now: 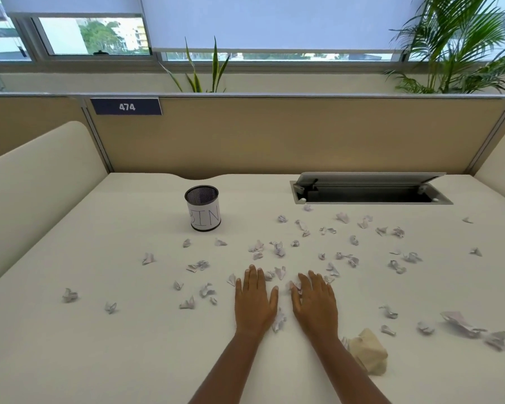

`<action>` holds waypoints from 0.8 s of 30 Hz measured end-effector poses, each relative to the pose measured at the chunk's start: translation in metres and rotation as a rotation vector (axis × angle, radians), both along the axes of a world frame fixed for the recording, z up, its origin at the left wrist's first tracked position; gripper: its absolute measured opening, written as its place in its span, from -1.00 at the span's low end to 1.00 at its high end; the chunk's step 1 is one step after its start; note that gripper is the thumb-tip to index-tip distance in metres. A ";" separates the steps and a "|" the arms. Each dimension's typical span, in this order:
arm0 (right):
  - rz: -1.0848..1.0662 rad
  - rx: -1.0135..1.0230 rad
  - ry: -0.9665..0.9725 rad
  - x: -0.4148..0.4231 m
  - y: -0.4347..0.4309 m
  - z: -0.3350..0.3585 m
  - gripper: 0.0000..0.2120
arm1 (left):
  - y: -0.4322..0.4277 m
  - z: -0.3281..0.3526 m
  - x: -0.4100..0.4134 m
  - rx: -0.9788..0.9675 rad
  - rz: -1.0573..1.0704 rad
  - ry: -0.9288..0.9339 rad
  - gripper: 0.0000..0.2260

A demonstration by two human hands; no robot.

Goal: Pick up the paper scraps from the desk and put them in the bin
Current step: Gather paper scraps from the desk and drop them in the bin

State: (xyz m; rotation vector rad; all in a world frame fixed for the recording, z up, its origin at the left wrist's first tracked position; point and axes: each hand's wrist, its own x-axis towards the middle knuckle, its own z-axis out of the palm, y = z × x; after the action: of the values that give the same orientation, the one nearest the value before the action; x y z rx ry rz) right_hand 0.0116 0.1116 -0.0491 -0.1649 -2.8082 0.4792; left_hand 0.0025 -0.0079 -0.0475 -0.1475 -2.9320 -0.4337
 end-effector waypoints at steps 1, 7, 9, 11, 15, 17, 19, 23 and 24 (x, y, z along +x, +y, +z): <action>0.000 0.004 0.008 0.000 0.000 0.000 -0.71 | -0.002 0.002 0.000 -0.001 -0.005 -0.020 -0.50; 0.015 -0.038 0.029 -0.004 -0.001 0.004 -0.73 | -0.011 0.011 -0.010 0.036 -0.022 -0.011 -0.62; 0.000 -0.092 0.028 -0.009 0.000 0.006 -0.74 | -0.019 0.021 -0.005 -0.006 -0.070 0.082 -0.73; -0.009 -0.097 -0.061 -0.013 -0.001 0.011 -0.68 | -0.030 0.023 -0.006 -0.034 -0.045 0.159 -0.73; 0.048 -0.099 -0.072 -0.023 0.000 0.016 -0.68 | -0.059 0.032 -0.007 -0.056 0.052 0.197 -0.74; 0.098 -0.140 -0.033 -0.027 -0.004 0.020 -0.74 | -0.078 0.033 -0.005 -0.087 0.101 0.183 -0.80; 0.167 -0.172 -0.005 -0.031 -0.013 0.024 -0.78 | -0.099 0.031 -0.001 -0.130 0.141 0.131 -0.70; 0.291 -0.181 -0.004 -0.039 -0.038 0.028 -0.75 | -0.137 0.019 0.005 -0.123 0.191 0.067 -0.37; 0.318 -0.199 -0.012 -0.042 -0.046 0.029 -0.74 | -0.144 0.018 0.005 -0.117 0.209 0.068 -0.31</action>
State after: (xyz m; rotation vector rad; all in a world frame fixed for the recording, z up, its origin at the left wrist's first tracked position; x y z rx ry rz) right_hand -0.0307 0.0656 -0.0199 0.2430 -2.8038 0.8324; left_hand 0.0073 -0.1521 -0.0300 0.1259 -2.8657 -0.2215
